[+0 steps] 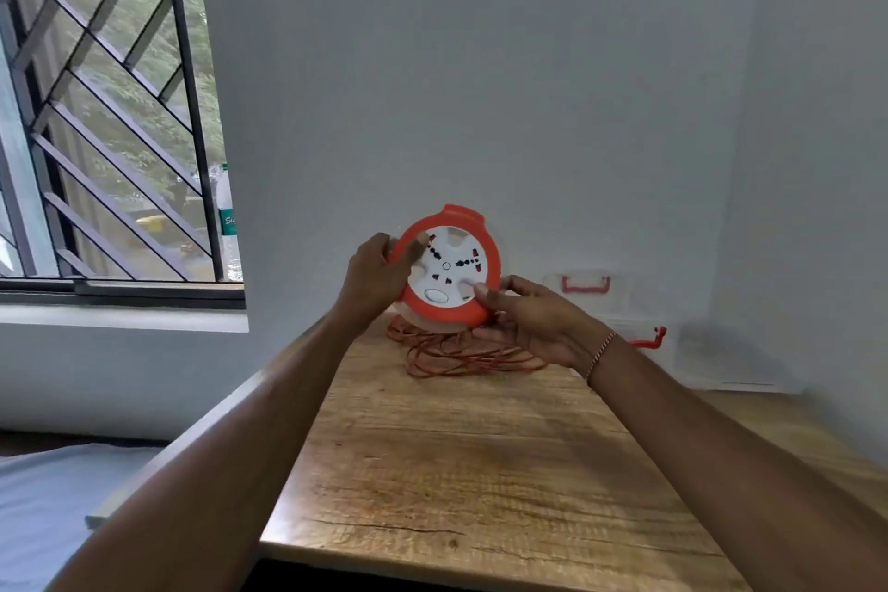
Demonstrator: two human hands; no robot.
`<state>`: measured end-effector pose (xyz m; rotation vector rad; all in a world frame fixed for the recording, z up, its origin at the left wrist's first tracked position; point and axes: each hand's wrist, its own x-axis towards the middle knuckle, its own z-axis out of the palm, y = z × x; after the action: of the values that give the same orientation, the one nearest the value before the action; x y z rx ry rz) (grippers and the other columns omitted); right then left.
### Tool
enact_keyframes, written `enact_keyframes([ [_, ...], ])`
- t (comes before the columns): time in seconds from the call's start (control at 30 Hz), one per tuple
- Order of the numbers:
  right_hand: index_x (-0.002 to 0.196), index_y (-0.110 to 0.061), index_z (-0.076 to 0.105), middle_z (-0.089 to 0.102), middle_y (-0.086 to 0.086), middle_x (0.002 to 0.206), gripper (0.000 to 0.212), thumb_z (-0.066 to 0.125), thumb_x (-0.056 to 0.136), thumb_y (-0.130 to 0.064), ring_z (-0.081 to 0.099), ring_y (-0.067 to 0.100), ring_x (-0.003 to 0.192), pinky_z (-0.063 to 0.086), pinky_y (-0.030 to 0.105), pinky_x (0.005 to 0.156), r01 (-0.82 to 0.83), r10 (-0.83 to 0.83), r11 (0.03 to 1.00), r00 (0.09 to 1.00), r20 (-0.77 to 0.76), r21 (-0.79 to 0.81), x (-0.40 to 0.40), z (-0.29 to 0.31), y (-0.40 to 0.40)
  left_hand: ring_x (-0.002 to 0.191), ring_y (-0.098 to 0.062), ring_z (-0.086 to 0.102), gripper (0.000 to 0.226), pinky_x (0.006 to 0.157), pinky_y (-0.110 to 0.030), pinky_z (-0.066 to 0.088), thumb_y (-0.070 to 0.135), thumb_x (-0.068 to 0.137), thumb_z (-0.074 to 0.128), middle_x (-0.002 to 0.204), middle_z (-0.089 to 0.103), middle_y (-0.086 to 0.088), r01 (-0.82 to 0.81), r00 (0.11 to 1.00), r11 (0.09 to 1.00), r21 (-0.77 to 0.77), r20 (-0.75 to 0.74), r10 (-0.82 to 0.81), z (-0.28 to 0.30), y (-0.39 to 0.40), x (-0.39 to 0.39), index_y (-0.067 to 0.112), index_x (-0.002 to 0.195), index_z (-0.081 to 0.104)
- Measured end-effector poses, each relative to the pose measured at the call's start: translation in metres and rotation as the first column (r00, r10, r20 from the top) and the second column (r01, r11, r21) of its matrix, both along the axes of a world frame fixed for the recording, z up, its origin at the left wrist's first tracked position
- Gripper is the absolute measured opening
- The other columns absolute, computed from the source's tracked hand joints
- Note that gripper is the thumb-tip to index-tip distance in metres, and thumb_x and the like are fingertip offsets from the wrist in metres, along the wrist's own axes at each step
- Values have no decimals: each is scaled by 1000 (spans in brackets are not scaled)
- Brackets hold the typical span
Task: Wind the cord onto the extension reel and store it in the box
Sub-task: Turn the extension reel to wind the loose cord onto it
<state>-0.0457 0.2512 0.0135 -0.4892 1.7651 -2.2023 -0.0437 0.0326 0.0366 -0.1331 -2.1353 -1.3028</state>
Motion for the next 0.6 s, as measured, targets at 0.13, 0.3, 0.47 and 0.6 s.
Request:
enact_keyframes([
  [0.13, 126, -1, 48, 62, 22, 119, 56, 73, 81, -23, 67, 36, 98, 56, 43, 84, 47, -42, 987, 998, 37, -151, 2, 1, -2, 78, -19, 73, 52, 65, -45, 62, 70, 85, 48, 93, 73, -4, 115, 993, 973, 201, -52, -107, -10, 23, -6, 24, 101, 63],
  [0.3, 119, -17, 51, 70, 22, 102, 54, 67, 80, -49, 69, 30, 85, 57, 42, 78, -61, 66, 931, 998, -2, 359, 16, 14, 19, 79, -26, 72, 52, 71, -46, 59, 61, 93, 44, 86, 73, -13, 110, 989, 955, 276, -129, -76, 0, 34, -17, 14, 91, 68],
  [0.47, 107, -18, 66, 71, 14, 101, 50, 72, 73, -56, 70, 21, 83, 56, 35, 74, 206, -61, 883, 941, -332, 421, 0, 44, 47, 72, -23, 71, 59, 67, -36, 57, 58, 95, 42, 81, 74, -12, 196, 975, 957, 214, -150, -166, 14, 33, -28, 6, 87, 69],
  [0.6, 118, -22, 61, 70, 11, 108, 45, 77, 76, -28, 69, 33, 93, 57, 45, 78, 130, -33, 945, 950, -311, 298, -20, 68, 59, 68, -27, 71, 63, 63, -34, 55, 54, 98, 37, 75, 73, -13, 227, 964, 959, 168, -175, -198, 23, 40, -34, 2, 83, 68],
])
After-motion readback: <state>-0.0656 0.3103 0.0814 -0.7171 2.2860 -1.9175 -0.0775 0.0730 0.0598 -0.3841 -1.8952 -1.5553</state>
